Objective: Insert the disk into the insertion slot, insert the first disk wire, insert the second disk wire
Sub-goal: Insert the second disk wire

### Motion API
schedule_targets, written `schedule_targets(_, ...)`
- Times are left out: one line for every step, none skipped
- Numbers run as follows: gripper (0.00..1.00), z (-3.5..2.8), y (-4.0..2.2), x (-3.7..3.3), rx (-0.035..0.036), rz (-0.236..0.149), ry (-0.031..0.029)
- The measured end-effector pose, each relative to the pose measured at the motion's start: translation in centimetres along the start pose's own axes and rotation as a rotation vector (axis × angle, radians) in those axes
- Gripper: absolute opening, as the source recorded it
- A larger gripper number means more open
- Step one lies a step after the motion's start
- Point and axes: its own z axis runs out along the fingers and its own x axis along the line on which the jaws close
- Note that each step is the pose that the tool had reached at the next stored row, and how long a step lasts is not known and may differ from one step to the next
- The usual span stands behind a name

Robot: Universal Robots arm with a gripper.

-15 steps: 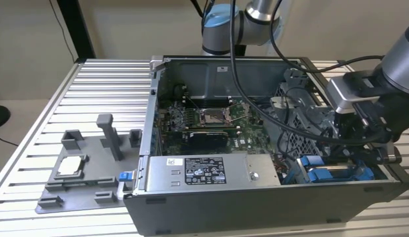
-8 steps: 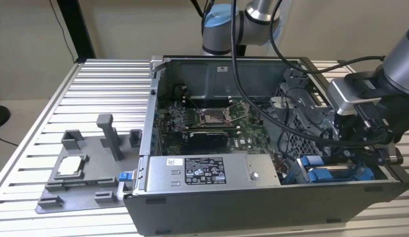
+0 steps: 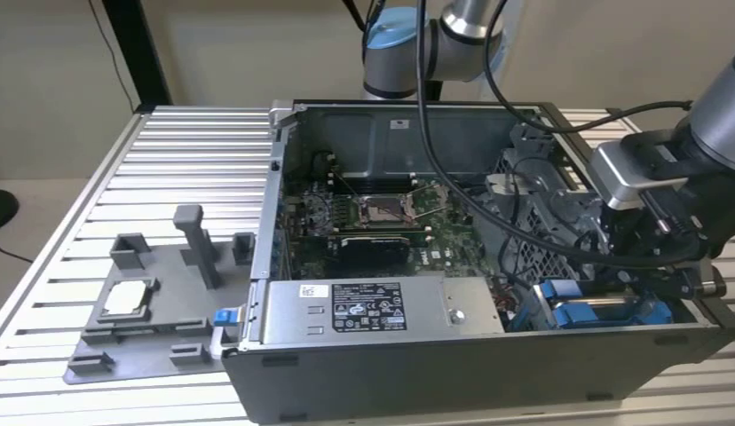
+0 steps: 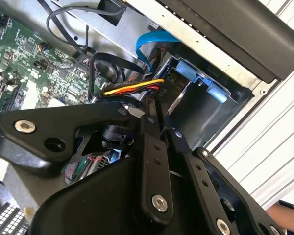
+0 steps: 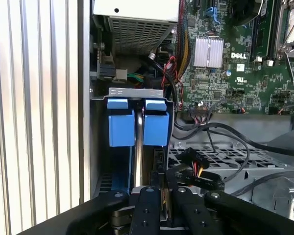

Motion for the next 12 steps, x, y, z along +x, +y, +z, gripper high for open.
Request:
schedule_targets(0.00,0.01,0.00,0.00,-0.0001,-0.001,-0.0002)
schedule_targets(0.00,0.03,0.00,0.01,-0.0003,-0.003,-0.0002)
schedule_targets(0.00,0.06,0.01,0.02,-0.0003,-0.004,-0.0003)
schedule_targets(0.00,0.09,0.01,0.02,-0.0001,-0.005,-0.0004)
schedule_targets(0.00,0.11,0.00,0.02,0.0003,-0.006,-0.0004)
schedule_targets(0.00,0.13,0.00,0.02,0.0010,-0.008,-0.0004)
schedule_targets(0.00,0.16,0.00,0.02,0.0018,-0.009,-0.0005)
schedule_targets(0.00,0.20,0.01,0.03,0.0027,-0.010,-0.0006)
schedule_targets(0.00,0.23,0.01,0.04,0.0033,-0.012,-0.0006)
schedule_targets(0.00,0.27,0.02,0.04,0.0034,-0.012,-0.0005)
schedule_targets(0.00,0.30,0.02,0.05,0.0036,-0.013,-0.0005)
schedule_targets(0.00,0.34,0.02,0.05,0.0036,-0.013,-0.0005)
